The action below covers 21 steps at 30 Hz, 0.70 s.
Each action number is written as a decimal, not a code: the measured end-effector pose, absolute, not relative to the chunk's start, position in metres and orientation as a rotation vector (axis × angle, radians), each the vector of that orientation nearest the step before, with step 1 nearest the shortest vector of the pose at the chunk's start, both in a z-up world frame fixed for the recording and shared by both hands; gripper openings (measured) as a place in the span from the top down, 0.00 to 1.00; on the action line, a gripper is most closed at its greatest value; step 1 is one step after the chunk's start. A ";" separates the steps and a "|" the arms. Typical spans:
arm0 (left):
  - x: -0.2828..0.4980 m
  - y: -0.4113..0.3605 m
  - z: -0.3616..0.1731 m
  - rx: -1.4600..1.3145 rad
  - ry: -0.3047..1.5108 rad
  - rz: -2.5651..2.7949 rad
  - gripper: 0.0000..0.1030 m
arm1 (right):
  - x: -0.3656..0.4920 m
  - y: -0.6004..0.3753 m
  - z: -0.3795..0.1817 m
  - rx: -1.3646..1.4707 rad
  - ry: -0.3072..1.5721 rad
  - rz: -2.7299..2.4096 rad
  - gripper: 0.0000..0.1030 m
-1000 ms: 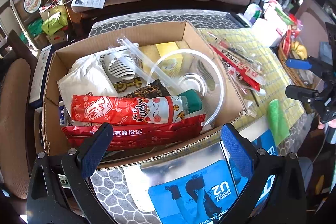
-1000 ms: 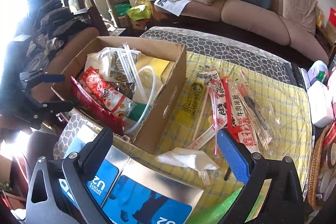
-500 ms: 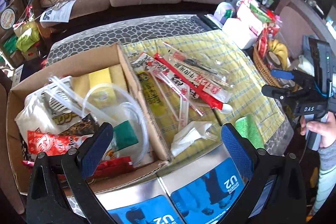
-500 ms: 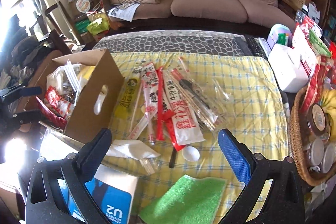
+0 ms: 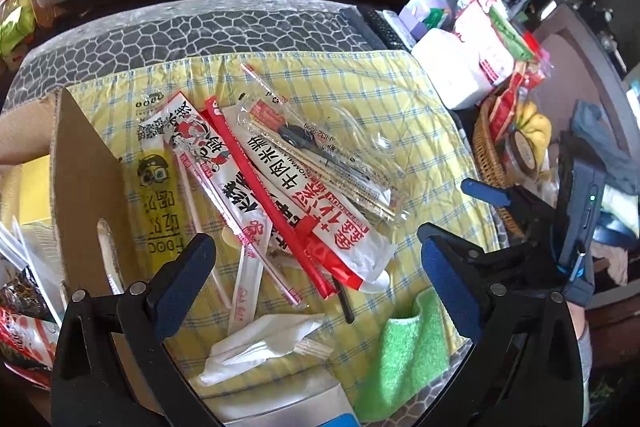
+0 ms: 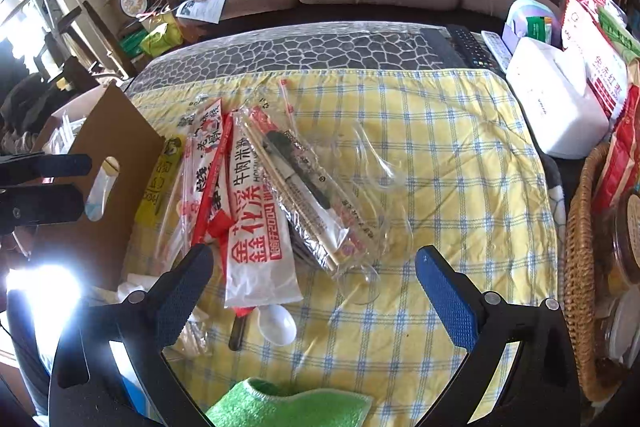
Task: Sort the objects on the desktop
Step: 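Move both tools from the box over the utensil packets on the table, then grasp the clear chopstick bag with the right tool while the left tool grasps the red straw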
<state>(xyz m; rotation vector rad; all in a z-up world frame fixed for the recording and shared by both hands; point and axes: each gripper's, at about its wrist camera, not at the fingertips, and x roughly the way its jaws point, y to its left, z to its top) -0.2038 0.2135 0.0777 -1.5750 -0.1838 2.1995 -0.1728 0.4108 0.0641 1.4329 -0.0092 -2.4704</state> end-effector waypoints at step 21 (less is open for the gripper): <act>-0.244 0.199 0.007 -1.698 -0.481 2.180 0.00 | -0.251 0.368 -0.015 1.489 0.197 -2.316 0.79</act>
